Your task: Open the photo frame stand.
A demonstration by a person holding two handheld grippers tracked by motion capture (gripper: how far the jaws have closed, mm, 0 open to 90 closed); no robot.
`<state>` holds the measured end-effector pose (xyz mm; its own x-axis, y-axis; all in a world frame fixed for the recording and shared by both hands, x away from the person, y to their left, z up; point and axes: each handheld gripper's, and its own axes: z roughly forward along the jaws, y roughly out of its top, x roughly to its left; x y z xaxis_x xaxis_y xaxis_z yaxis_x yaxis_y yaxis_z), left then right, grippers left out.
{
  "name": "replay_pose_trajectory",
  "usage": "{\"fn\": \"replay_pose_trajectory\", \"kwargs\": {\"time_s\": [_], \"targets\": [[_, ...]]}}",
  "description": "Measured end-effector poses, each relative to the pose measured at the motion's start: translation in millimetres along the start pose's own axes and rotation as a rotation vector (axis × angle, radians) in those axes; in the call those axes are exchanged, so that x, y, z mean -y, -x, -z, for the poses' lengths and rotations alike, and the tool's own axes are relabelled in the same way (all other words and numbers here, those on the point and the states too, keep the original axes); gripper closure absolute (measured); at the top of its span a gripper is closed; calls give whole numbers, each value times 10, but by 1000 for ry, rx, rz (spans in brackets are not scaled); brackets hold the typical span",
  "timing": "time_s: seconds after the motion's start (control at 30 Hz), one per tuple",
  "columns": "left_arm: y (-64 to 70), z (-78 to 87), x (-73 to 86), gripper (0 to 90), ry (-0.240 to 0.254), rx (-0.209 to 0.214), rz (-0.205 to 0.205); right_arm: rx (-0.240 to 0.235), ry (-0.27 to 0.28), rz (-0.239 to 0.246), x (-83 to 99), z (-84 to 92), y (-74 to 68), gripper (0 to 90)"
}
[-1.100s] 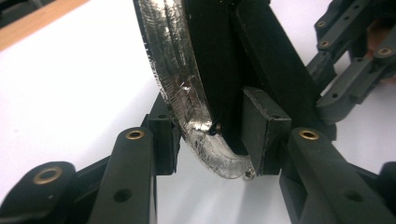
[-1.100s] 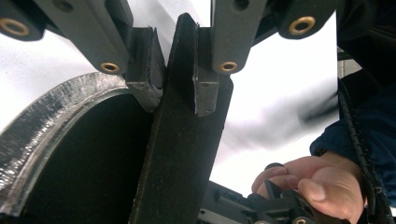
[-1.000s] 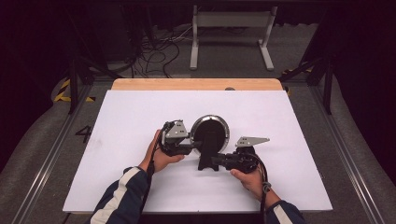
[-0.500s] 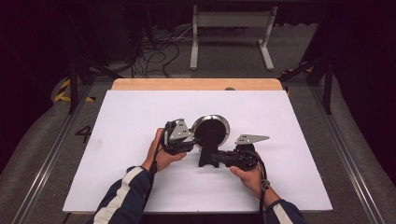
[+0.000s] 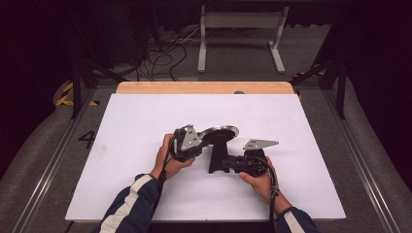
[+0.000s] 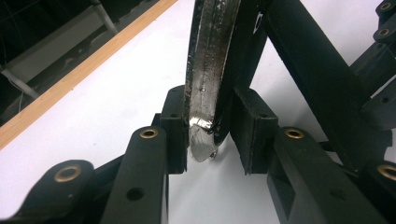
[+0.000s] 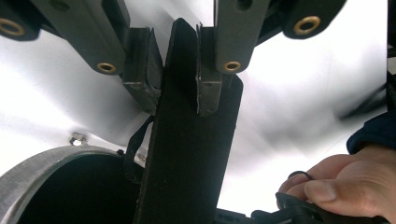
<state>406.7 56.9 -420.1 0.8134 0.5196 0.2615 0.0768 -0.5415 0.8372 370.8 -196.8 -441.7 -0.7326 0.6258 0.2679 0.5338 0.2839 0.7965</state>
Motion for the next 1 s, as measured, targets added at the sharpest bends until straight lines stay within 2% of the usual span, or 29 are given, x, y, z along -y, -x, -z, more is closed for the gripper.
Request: {"fn": "replay_pose_trajectory", "kwargs": {"time_s": [0.5, 0.77, 1.0], "targets": [[5, -23, 5, 673, 0, -26, -25, 5, 3, 0, 4, 2, -12, 730], [34, -31, 18, 669, -7, -42, -38, 11, -16, 9, 6, -5, -33, 733], [77, -22, 39, 672, -3, -36, -48, 53, -46, 57, 34, -37, -77, 713]]}}
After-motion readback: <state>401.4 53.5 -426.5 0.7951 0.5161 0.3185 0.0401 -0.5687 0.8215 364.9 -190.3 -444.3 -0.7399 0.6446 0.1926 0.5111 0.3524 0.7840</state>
